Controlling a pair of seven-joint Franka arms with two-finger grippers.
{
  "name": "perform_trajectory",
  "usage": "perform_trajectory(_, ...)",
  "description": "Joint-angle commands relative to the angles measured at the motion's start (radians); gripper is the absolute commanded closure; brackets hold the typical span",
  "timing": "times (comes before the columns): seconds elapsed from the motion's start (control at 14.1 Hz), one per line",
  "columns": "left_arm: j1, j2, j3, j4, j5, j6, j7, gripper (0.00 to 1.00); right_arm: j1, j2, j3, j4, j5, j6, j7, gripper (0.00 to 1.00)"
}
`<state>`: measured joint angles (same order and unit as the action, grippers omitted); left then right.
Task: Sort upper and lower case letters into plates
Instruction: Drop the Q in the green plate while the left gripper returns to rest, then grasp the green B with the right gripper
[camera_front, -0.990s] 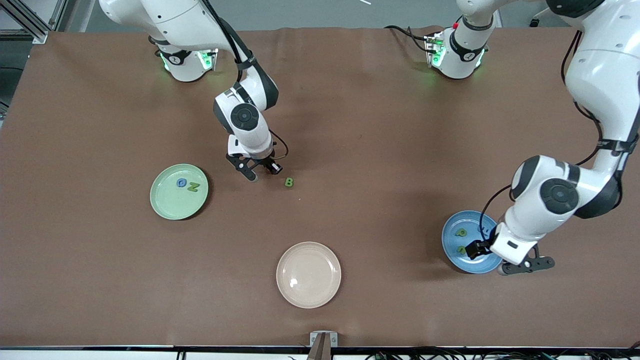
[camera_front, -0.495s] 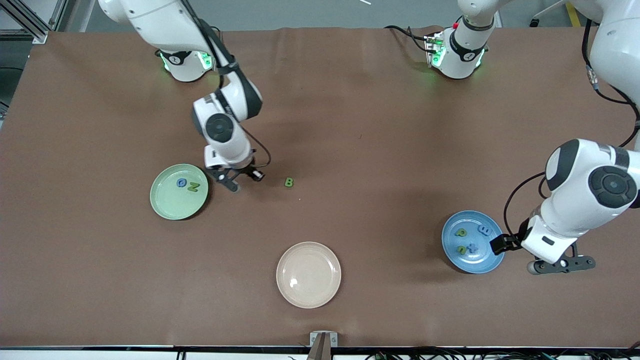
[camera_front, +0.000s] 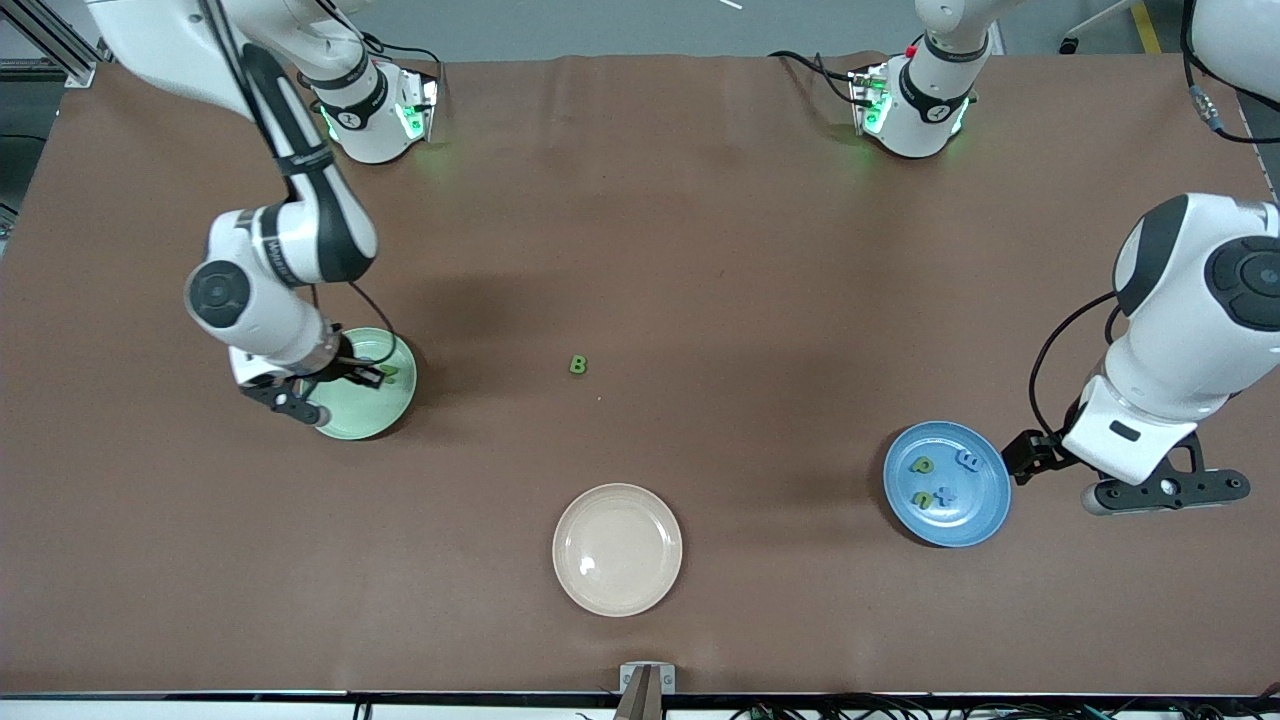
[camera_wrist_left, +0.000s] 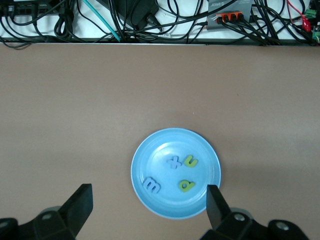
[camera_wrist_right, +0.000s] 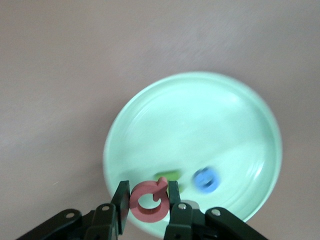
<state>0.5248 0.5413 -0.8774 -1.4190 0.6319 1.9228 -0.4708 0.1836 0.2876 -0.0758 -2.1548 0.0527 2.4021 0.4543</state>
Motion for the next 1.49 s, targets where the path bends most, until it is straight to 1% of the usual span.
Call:
perform_trajectory(0.0, -0.006, -0.101, 0.000, 0.017, -0.079, -0.091, 0.064, 0.00, -0.076, 0.027, 0.022, -0.019, 0.006, 0.063, -0.117, 1.00)
perform_trajectory(0.07, -0.015, -0.154, 0.049, 0.014, -0.145, -0.094, 0.095, 0.00, -0.087, 0.048, 0.022, -0.020, 0.006, 0.090, -0.135, 1.00)
perform_trajectory(0.14, -0.044, -0.187, 0.108, 0.012, -0.208, -0.096, 0.130, 0.00, -0.090, 0.064, 0.022, -0.019, 0.006, 0.101, -0.143, 0.99)
perform_trajectory(0.28, -0.135, -0.268, 0.286, 0.012, -0.306, -0.122, 0.252, 0.00, -0.116, 0.108, 0.024, -0.011, 0.006, 0.126, -0.158, 0.98)
perform_trajectory(0.42, -0.221, -0.337, 0.452, 0.012, -0.421, -0.184, 0.389, 0.00, -0.144, 0.134, 0.025, -0.011, 0.007, 0.147, -0.195, 0.98)
perform_trajectory(0.64, -0.331, -0.405, 0.654, 0.005, -0.509, -0.241, 0.501, 0.00, -0.141, 0.136, 0.027, -0.016, 0.010, 0.147, -0.195, 0.98)
perform_trajectory(0.78, -0.408, -0.441, 0.754, -0.004, -0.553, -0.304, 0.540, 0.00, -0.133, 0.136, 0.028, -0.016, 0.010, 0.143, -0.189, 0.95)
perform_trajectory(0.85, -0.440, -0.467, 0.793, -0.024, -0.575, -0.324, 0.540, 0.00, -0.131, 0.136, 0.030, -0.014, 0.012, 0.137, -0.184, 0.84)
perform_trajectory(0.99, -0.474, -0.532, 0.830, -0.093, -0.592, -0.327, 0.538, 0.00, -0.124, 0.131, 0.030, -0.010, 0.010, 0.132, -0.183, 0.00)
perform_trajectory(1.06, -0.476, -0.553, 0.831, -0.115, -0.592, -0.329, 0.537, 0.00, -0.121, 0.125, 0.030, -0.005, 0.010, 0.118, -0.184, 0.00)
perform_trajectory(1.2, -0.474, -0.587, 0.831, -0.147, -0.594, -0.332, 0.534, 0.00, -0.090, 0.113, 0.031, 0.053, 0.012, 0.002, -0.146, 0.00)
perform_trajectory(1.34, -0.476, -0.609, 0.828, -0.159, -0.598, -0.358, 0.525, 0.00, -0.029, 0.098, 0.031, 0.101, 0.012, -0.076, -0.010, 0.00)
perform_trajectory(1.41, -0.474, -0.616, 0.827, -0.159, -0.606, -0.373, 0.524, 0.00, 0.018, 0.097, 0.031, 0.104, 0.012, -0.071, 0.063, 0.00)
